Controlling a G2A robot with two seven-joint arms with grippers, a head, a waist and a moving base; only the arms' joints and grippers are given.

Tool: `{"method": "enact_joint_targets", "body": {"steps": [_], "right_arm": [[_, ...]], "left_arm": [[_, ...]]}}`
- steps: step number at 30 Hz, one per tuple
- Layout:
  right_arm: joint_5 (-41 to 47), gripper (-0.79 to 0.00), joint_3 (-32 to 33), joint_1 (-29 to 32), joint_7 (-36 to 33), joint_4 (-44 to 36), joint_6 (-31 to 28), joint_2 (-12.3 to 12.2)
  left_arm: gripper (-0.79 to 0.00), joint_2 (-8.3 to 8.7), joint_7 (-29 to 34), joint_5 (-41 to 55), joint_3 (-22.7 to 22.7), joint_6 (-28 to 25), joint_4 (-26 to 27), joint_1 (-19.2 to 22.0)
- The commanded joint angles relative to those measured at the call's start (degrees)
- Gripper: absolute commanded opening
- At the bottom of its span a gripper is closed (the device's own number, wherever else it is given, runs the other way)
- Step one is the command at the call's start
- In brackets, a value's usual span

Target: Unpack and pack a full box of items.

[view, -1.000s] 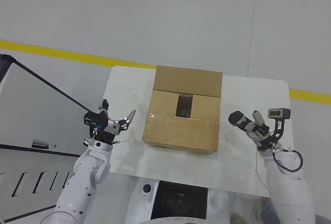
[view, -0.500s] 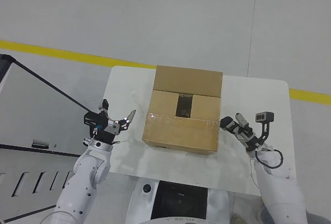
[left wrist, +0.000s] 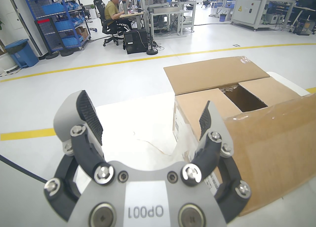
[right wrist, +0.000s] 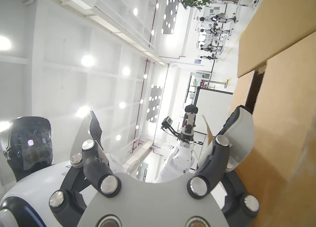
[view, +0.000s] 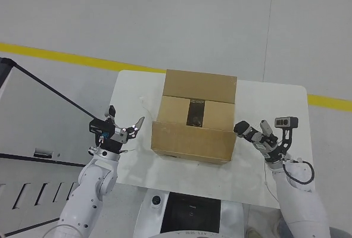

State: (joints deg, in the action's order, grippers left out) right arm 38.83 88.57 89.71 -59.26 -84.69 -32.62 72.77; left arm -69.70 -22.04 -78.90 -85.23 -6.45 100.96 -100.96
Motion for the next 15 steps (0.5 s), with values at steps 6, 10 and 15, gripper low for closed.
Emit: {"method": "enact_joint_targets", "body": {"steps": [6,10,15], "right_arm": [[3.21,0.0,1.23,3.22,-8.5,-4.38,3.62,-0.89],[6.69,0.0,2.02,5.77,-13.5,-6.19,6.4,-1.36],[10.22,0.0,3.3,8.26,-19.96,-7.77,9.15,-1.94]], "left_arm": [[0.0,0.0,0.0,0.0,0.0,0.0,0.0,0.0],[0.0,0.0,0.0,0.0,0.0,0.0,0.0,0.0],[0.0,0.0,0.0,0.0,0.0,0.0,0.0,0.0]]}}
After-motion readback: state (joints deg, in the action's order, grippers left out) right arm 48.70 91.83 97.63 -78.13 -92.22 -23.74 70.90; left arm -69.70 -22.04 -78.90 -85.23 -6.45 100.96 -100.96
